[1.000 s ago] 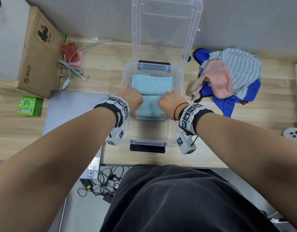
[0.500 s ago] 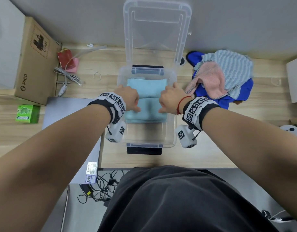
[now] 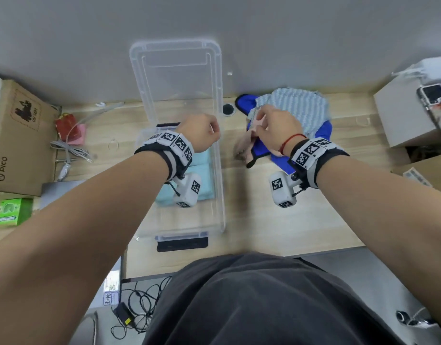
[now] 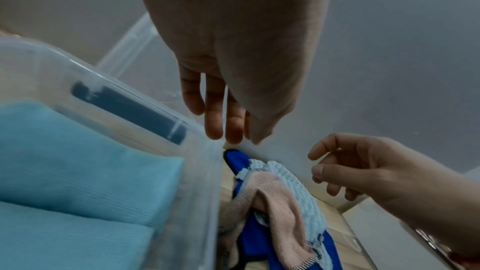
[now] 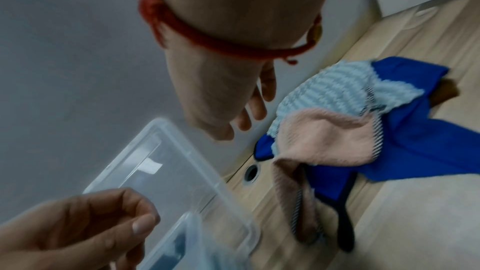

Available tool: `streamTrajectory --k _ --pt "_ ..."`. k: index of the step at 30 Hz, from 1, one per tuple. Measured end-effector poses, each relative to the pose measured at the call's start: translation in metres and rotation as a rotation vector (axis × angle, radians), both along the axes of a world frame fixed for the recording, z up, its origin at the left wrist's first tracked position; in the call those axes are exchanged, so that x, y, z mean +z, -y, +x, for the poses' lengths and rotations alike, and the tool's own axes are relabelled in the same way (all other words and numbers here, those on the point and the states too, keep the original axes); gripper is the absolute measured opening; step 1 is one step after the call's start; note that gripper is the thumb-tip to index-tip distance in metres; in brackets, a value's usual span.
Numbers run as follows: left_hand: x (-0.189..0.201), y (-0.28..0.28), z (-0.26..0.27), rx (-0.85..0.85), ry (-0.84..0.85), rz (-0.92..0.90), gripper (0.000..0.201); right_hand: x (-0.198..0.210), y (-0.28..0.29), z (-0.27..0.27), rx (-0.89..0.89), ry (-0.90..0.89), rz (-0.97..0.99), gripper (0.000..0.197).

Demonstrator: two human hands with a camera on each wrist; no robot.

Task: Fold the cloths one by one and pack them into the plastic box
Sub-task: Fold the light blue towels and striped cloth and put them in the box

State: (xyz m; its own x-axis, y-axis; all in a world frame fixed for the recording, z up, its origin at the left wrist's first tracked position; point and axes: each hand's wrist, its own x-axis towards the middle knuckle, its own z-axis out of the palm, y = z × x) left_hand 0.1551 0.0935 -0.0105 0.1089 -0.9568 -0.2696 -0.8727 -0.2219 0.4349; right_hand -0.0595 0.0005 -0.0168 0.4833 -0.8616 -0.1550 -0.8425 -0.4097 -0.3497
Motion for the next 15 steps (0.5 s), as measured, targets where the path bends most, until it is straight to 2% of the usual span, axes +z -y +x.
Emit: streamTrajectory --k 4,7,10,15 --pt "-0.015 0.027 -0.045 -0.033 -0.030 0.002 0.005 -0.019 0.034 -0.059 -0.240 -0.002 0.160 0.043" --pt "-0.030 0.044 -0.078 -0.077 -0.034 0.012 0.014 -0.038 0.053 -0.102 -0.329 -0.024 0.255 0.048" --pt "-0.049 0.061 -0.105 -0.124 -0.057 0.067 0.028 -0.057 0.068 -0.134 -0.339 -0.046 0.347 0.051" --pt "-0.073 0.091 -0.145 -0.229 -0.051 0.159 0.054 -0.084 0.090 -0.164 -0.244 -0.012 0.429 0.053"
